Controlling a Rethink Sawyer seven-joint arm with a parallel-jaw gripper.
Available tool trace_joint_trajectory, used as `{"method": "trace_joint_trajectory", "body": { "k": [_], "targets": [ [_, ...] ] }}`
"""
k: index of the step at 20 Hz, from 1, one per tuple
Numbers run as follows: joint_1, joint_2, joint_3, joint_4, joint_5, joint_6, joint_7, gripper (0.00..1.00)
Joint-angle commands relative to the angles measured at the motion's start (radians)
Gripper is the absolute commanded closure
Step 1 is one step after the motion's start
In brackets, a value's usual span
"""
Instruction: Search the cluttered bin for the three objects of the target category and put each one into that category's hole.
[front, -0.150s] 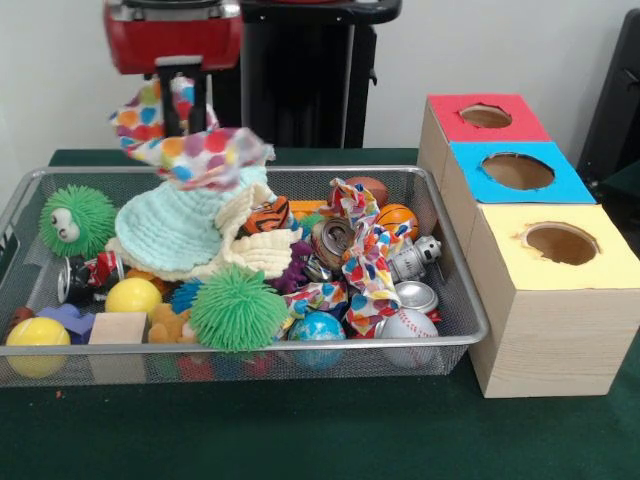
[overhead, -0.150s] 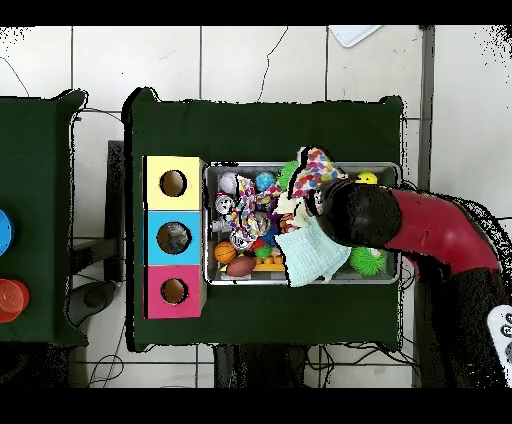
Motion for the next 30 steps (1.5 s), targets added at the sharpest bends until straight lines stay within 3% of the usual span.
{"method": "trace_joint_trajectory", "body": {
  "k": [1,8,14,19,24,25,27,30],
  "targets": [
    [-0.048,0.088,0.022,-0.081,-0.037,0.09,-0.063,0.0],
    [-0.077,0.064,0.078,-0.056,-0.009,0.02,-0.051,0.0],
    [-0.029,0.037,0.042,-0.074,0.015,0.055,0.048,0.0],
    [-0.036,-0.019,0.077,0.037,0.036,-0.076,0.072,0.0],
    [0.065,-0.129,-0.037,0.131,0.04,-0.059,0.227,0.0],
    [0.06,-0.14,-0.026,0.163,0.058,-0.078,0.228,0.0],
    [0.039,-0.124,0.002,0.181,0.08,-0.083,0.181,0.0],
    [0.063,-0.122,-0.039,0.182,0.082,-0.087,0.21,0.0]
  ]
}}
